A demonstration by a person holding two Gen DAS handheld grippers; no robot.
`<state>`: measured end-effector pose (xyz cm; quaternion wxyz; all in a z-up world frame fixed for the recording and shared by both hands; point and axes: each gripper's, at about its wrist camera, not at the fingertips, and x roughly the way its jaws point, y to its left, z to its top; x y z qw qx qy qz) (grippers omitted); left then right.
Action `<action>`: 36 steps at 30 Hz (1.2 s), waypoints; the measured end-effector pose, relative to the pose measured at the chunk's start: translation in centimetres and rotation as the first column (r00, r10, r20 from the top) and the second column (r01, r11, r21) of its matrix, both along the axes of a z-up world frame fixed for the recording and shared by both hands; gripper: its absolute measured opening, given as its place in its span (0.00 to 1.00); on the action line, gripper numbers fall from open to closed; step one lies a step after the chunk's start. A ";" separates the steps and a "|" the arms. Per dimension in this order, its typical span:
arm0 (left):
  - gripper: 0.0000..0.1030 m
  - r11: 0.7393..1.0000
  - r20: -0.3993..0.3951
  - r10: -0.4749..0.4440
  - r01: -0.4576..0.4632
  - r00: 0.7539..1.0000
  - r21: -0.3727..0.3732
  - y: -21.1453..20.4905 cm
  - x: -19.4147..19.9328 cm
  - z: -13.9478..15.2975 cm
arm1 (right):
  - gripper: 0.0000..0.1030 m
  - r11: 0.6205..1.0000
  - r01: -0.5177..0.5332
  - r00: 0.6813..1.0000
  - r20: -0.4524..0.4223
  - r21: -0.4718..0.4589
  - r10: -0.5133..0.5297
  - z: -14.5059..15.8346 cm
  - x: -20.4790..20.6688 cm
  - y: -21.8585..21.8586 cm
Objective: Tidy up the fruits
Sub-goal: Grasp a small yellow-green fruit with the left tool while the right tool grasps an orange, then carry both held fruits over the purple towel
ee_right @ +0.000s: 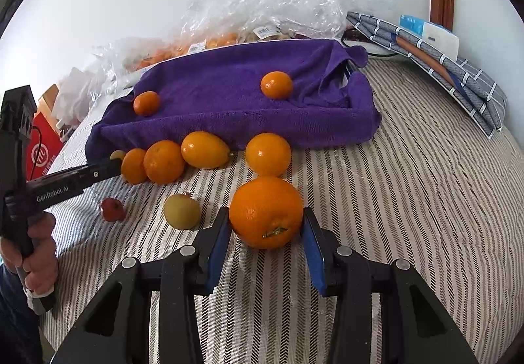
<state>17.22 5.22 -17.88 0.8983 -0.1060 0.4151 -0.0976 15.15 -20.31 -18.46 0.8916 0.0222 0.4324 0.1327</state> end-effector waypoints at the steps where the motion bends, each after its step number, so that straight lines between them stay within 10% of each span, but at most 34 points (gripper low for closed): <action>1: 0.23 1.000 0.006 0.017 -0.017 1.000 -0.007 0.2 -0.1 0.1 | 0.41 1.000 0.000 1.000 0.006 -0.002 0.000 0.0 -0.1 0.1; 13: 0.23 0.993 0.102 0.053 -0.041 0.993 -0.110 1.5 -1.1 0.9 | 0.41 0.998 0.023 0.998 0.052 0.056 -0.026 0.7 -0.8 -1.2; 36: 0.23 0.994 0.164 0.101 -0.092 0.981 -0.061 2.4 0.0 5.9 | 0.41 0.992 0.054 0.995 0.081 0.113 -0.064 3.7 1.0 -1.7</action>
